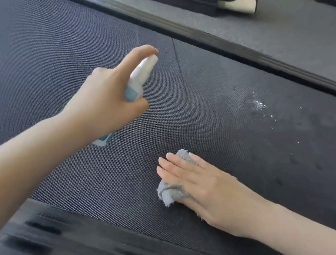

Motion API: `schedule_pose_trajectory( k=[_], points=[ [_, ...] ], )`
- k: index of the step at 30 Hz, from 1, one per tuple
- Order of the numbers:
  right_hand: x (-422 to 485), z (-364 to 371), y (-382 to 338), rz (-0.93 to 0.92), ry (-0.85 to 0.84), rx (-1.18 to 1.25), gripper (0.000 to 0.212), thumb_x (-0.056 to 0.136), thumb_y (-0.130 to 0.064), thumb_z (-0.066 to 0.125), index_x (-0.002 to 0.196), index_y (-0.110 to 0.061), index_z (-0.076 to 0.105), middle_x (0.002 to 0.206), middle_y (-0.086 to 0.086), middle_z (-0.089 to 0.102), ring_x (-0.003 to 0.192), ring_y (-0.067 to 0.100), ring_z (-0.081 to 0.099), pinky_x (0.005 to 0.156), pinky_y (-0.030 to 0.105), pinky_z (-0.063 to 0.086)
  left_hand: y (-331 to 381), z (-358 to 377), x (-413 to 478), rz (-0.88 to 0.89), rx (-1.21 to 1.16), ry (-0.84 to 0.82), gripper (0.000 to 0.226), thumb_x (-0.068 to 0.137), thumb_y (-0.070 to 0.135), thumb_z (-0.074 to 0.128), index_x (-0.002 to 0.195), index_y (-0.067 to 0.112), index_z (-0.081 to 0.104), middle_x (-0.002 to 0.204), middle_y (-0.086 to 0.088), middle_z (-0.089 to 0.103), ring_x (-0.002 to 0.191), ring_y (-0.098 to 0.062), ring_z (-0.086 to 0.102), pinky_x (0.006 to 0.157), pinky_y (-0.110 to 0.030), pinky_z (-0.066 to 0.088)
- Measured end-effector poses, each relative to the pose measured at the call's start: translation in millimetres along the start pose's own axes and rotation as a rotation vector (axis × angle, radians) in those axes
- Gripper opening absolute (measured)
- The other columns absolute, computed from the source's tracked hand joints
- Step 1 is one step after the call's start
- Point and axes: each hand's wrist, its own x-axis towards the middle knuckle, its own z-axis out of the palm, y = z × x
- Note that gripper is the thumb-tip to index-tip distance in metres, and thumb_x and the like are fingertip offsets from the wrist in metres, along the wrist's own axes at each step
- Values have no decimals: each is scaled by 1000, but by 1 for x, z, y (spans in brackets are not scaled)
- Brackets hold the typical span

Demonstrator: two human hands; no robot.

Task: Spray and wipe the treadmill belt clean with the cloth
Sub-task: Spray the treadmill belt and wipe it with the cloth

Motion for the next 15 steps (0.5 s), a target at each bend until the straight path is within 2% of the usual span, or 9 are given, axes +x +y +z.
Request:
schedule_pose_trajectory(
  k=[3, 5, 7, 9, 10, 13, 15],
  points=[
    [12, 7, 30, 79, 18, -60, 46, 99, -25, 33, 144, -16, 27, 154, 2, 28, 144, 19, 17, 114, 40, 23, -2, 0, -1, -13, -1, -4, 71, 78, 14, 62, 140, 37, 36, 50, -1, 46, 47, -14, 46, 47, -22, 31],
    [20, 5, 66, 157, -15, -137, 41, 98, -20, 26, 139, -23, 26, 153, 8, 27, 144, 26, 17, 112, 48, 27, -2, 0, 0, -17, -5, -4, 71, 78, 13, 61, 139, 38, 36, 49, -1, 46, 46, -15, 46, 47, -22, 31],
    [32, -4, 103, 301, -63, -171, 51, 96, -11, 22, 145, -20, 17, 156, 13, 15, 145, 31, 8, 115, 51, 19, -1, -2, 0, -11, -14, -6, 70, 79, 14, 60, 139, 39, 35, 51, -4, 48, 46, -16, 46, 46, -23, 32],
    [43, -11, 125, 459, -140, -152, 57, 98, -6, 29, 151, -15, 7, 158, 11, 0, 146, 27, -5, 118, 47, 8, 2, -3, 1, 0, -34, 2, 69, 80, 14, 60, 139, 39, 34, 52, -5, 49, 45, -15, 45, 44, -17, 33],
    [47, -12, 128, 491, -150, -109, 56, 100, -9, 30, 150, -14, 7, 159, 9, -1, 146, 25, -5, 119, 45, 6, 3, -4, 2, 7, -36, 8, 69, 80, 14, 59, 139, 38, 35, 52, -4, 48, 45, -14, 45, 43, -14, 32],
    [45, -18, 106, 525, -31, 140, 51, 103, -26, 31, 150, -15, 15, 158, 2, 11, 146, 18, 5, 119, 36, 5, 6, -6, 2, 37, -35, 11, 69, 79, 13, 59, 140, 36, 35, 51, 1, 47, 46, -12, 46, 44, -11, 33],
    [35, -17, 77, 405, -18, 222, 49, 102, -27, 33, 148, -15, 22, 156, -4, 18, 145, 13, 9, 119, 34, 6, 4, -7, 2, 48, -26, 13, 69, 78, 12, 59, 140, 34, 36, 49, 4, 46, 46, -10, 45, 46, -9, 33]
  ],
)
